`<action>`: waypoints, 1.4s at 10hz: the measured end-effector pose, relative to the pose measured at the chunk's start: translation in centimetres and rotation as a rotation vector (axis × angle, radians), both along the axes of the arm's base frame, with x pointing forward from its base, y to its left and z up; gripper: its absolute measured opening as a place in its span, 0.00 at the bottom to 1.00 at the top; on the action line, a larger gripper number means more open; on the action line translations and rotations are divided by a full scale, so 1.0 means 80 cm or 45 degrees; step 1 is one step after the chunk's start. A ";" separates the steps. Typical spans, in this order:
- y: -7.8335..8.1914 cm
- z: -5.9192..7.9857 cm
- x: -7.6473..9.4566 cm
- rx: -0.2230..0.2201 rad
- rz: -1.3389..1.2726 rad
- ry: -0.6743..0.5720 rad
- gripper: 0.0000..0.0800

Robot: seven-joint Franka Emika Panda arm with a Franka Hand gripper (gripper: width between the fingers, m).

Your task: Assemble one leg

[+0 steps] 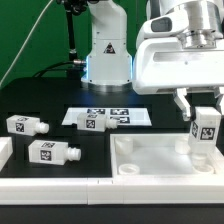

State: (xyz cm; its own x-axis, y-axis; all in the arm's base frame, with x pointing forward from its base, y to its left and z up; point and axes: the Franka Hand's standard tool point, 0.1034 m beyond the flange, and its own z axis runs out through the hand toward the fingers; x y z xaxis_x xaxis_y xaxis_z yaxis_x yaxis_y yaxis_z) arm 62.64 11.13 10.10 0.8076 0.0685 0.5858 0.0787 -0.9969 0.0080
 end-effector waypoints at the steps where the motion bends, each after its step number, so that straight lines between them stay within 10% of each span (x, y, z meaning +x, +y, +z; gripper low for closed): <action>1: 0.002 -0.001 0.003 -0.001 0.002 -0.011 0.36; 12: -0.001 -0.015 0.005 -0.021 0.016 -0.019 0.36; 14: -0.001 -0.018 0.003 -0.021 0.017 -0.009 0.65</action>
Offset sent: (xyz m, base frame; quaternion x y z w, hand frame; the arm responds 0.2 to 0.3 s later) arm 0.0030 0.0089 -0.0071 0.0031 0.0010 0.0079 1.0000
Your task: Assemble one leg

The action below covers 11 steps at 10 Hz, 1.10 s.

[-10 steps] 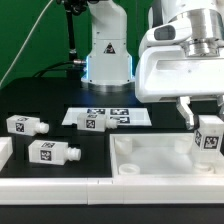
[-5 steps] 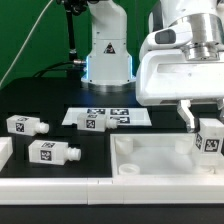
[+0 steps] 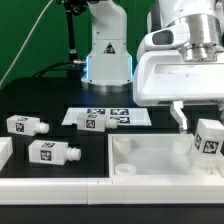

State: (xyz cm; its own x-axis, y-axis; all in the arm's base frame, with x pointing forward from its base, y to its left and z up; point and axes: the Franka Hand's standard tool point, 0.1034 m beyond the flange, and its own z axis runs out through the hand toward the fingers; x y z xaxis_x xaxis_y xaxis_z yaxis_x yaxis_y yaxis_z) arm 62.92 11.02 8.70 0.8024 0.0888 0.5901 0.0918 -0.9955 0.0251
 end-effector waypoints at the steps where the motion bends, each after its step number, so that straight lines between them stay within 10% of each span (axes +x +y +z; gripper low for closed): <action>1: 0.000 0.000 0.000 0.000 0.000 0.001 0.65; 3: 0.003 -0.004 -0.003 0.007 0.003 0.057 0.80; 8: 0.034 0.008 0.024 0.110 -0.046 0.488 0.81; 11: 0.000 -0.009 0.016 0.103 -0.064 0.759 0.81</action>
Offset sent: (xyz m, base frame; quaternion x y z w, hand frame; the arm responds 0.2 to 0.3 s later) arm 0.0126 -0.0040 0.0281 -0.0166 -0.0623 0.0352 0.9973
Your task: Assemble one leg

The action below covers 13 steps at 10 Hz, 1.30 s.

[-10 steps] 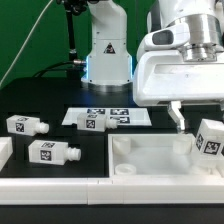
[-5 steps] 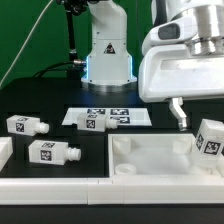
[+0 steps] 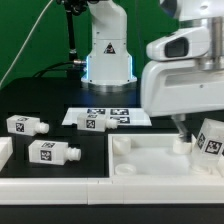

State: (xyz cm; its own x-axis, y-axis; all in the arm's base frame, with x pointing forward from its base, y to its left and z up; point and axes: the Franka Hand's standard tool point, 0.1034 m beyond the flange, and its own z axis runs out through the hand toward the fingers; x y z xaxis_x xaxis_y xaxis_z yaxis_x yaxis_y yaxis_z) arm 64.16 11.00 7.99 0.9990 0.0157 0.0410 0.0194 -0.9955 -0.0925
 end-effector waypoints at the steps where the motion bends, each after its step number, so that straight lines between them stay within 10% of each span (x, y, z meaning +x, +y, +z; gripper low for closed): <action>1: -0.003 0.000 -0.004 0.005 -0.014 0.071 0.81; 5: -0.002 -0.005 -0.001 0.001 -0.078 0.013 0.66; 7: -0.002 -0.005 -0.001 0.008 -0.278 0.033 0.36; 13: 0.002 -0.008 -0.002 0.034 -1.081 0.092 0.36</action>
Offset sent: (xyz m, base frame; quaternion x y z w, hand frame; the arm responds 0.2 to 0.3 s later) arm 0.0000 0.0000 0.0000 0.0000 0.0000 0.0000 1.0000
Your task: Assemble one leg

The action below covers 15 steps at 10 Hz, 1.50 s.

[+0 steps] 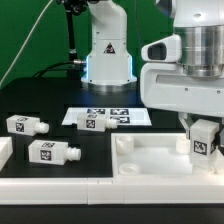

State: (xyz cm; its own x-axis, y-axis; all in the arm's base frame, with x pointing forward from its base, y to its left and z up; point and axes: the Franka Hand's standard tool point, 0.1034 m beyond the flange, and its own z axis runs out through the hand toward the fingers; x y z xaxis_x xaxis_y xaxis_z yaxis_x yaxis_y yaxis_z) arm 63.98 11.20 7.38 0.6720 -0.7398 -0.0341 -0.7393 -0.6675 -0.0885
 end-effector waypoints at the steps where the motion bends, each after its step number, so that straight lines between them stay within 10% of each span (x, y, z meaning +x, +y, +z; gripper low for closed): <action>1: 0.000 0.000 0.000 0.010 -0.154 0.012 0.36; 6: 0.002 -0.001 0.001 0.104 -0.684 0.060 0.36; 7: 0.003 -0.001 0.001 0.105 -0.684 0.059 0.50; 10: -0.002 0.007 0.008 0.050 0.015 -0.066 0.78; 15: -0.005 0.009 0.011 -0.036 0.668 -0.123 0.81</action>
Offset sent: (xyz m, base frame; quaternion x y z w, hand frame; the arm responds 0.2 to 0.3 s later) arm 0.0035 0.0061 -0.0014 0.0570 -0.0438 0.3129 0.9471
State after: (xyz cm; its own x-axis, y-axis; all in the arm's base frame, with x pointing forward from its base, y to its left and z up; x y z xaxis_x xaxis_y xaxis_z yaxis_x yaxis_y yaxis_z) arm 64.83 10.78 8.07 0.9510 -0.3032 0.0610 -0.2949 -0.9484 -0.1163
